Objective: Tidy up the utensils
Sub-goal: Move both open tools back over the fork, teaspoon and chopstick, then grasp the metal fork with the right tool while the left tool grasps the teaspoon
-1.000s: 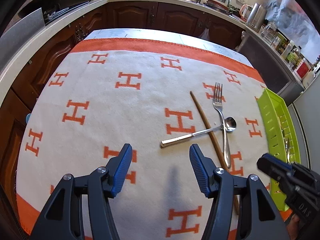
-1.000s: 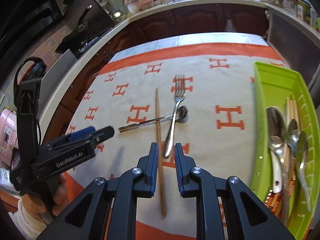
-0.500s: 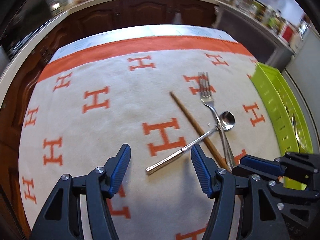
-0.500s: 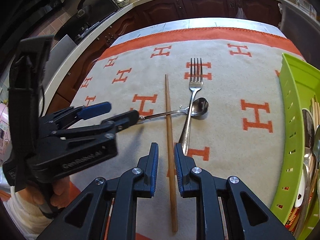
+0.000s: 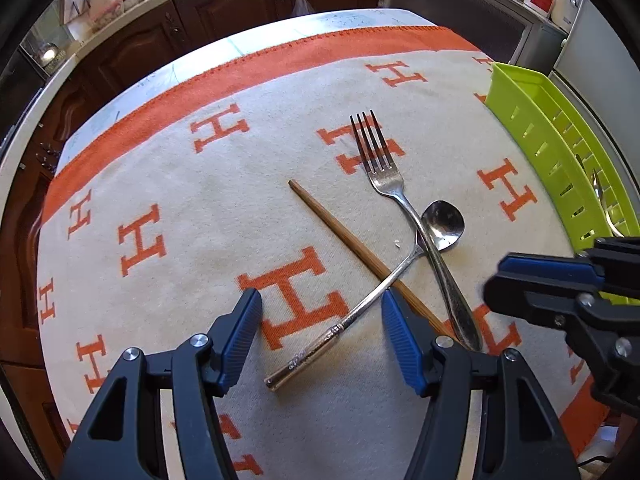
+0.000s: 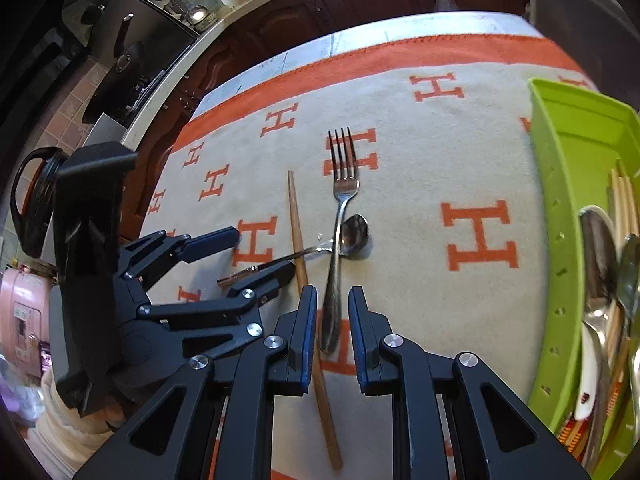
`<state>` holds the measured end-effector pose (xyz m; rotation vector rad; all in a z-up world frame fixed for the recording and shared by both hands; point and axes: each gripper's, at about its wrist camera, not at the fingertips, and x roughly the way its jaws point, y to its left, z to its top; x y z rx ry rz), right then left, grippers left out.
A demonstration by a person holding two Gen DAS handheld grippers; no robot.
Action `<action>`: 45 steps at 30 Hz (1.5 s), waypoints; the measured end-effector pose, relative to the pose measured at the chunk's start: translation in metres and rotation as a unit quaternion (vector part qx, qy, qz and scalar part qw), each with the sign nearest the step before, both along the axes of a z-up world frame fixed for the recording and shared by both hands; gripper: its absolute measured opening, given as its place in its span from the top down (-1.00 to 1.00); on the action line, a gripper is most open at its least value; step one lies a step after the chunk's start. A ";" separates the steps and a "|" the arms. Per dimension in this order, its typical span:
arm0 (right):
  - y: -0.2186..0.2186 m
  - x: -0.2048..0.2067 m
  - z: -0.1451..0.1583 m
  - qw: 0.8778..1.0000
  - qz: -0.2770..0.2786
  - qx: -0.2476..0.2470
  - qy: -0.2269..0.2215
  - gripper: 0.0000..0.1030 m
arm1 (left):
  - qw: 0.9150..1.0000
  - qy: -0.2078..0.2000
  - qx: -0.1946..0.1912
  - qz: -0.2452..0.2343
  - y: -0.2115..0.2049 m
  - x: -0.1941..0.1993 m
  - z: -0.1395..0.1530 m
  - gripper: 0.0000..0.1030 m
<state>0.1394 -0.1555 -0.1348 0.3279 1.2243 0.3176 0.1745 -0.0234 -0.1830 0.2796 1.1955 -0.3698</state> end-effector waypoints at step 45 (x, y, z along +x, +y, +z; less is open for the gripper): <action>0.056 0.059 -0.016 0.985 0.154 -0.042 0.066 0.68 | 0.975 0.122 -0.170 0.079 0.024 0.006 -0.016 0.96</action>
